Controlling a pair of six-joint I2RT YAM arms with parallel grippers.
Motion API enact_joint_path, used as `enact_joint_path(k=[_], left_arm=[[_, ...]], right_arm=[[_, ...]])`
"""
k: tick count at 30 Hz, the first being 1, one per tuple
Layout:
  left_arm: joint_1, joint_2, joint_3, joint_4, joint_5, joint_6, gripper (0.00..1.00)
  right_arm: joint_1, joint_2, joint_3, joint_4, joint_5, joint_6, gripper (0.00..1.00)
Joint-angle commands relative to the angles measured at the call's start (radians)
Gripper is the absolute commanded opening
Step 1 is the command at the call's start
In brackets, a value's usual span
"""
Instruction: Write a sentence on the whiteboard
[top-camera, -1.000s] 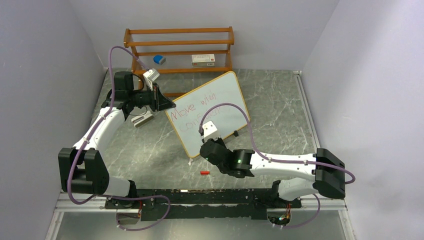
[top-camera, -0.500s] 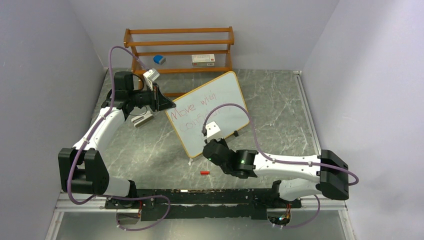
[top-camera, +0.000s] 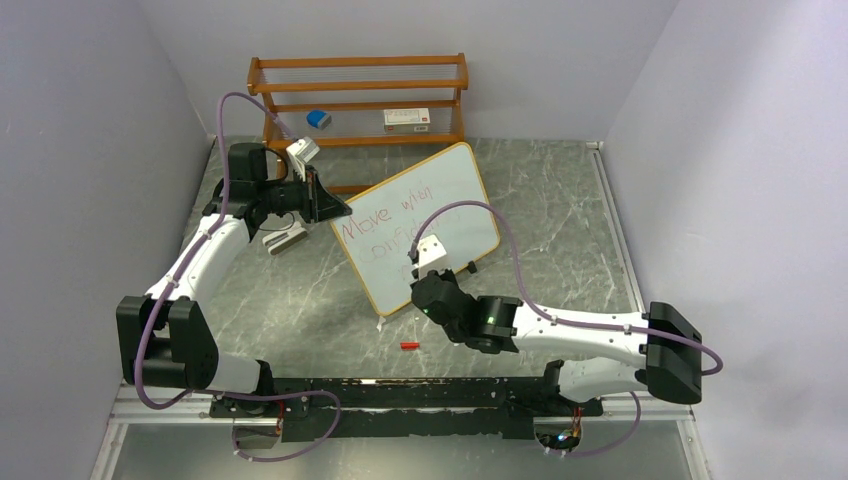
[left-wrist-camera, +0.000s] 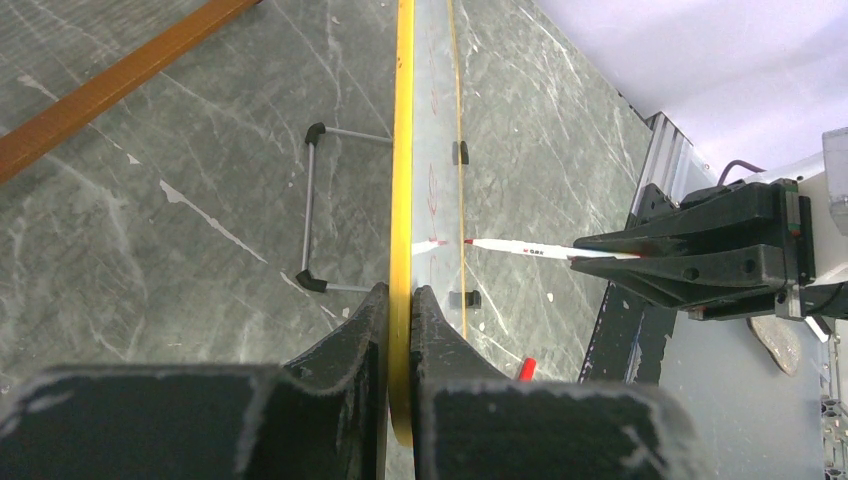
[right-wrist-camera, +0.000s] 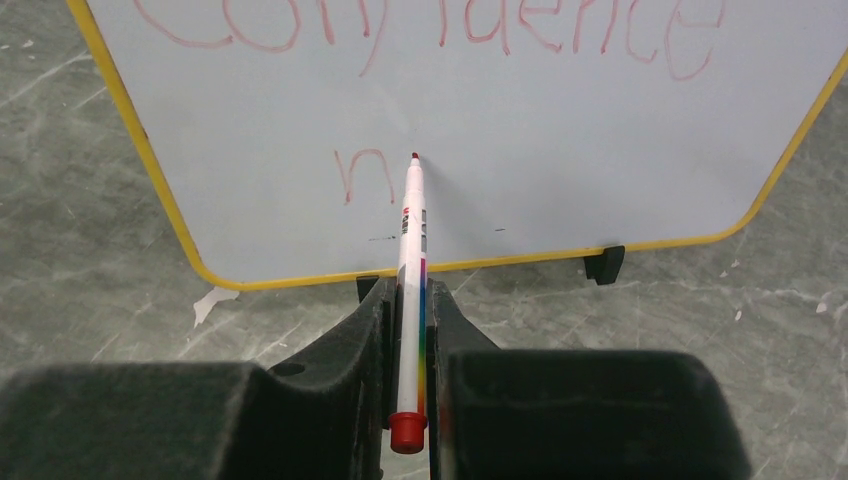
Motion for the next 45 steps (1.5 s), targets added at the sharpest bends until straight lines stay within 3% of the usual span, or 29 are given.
enact_joint_path(k=[1, 30, 45], left_arm=[[-0.003, 0.006, 0.0, -0.025, -0.065, 0.067, 0.05], [-0.003, 0.006, 0.0, -0.026, -0.068, 0.068, 0.05], [-0.003, 0.008, 0.0, -0.025, -0.064, 0.067, 0.05]], right_arm=[[-0.013, 0.019, 0.001, 0.052, 0.007, -0.012, 0.0], [-0.022, 0.042, -0.034, -0.031, -0.081, 0.032, 0.0], [-0.033, 0.038, -0.033, -0.043, 0.018, 0.036, 0.0]])
